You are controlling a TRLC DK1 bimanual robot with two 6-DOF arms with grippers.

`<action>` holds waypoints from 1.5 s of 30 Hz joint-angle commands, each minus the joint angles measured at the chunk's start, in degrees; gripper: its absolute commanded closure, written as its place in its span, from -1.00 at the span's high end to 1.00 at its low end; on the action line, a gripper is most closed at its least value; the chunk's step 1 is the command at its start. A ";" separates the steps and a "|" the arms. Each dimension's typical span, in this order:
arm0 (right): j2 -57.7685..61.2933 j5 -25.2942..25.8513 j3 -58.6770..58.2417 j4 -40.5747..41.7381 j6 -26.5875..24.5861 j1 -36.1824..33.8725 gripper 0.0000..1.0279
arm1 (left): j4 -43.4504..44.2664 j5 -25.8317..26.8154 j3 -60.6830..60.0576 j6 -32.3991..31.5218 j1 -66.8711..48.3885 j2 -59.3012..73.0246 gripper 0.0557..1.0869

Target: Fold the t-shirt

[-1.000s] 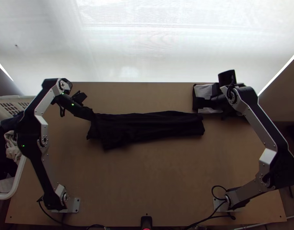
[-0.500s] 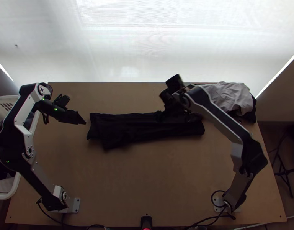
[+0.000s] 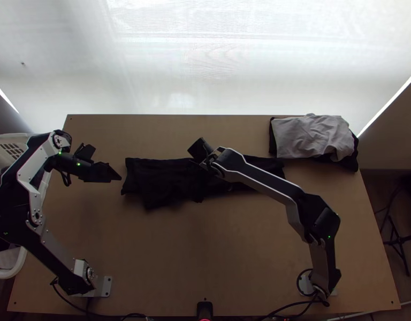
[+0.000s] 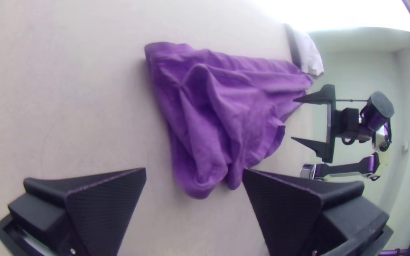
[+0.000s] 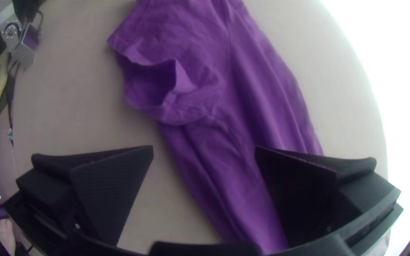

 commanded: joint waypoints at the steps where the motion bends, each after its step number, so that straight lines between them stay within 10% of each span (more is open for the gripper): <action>1: 6.04 -0.90 4.58 1.42 -1.86 1.10 0.93 | 5.55 1.62 -1.86 -2.62 0.43 1.09 0.91; 24: 12.63 -1.08 10.46 1.34 -1.42 -3.91 0.93 | 13.54 2.85 4.46 -5.17 -4.32 10.05 0.91; 45: 11.67 -0.99 10.99 0.99 -1.24 -6.11 0.93 | 3.96 11.55 3.58 2.56 -12.40 9.61 0.91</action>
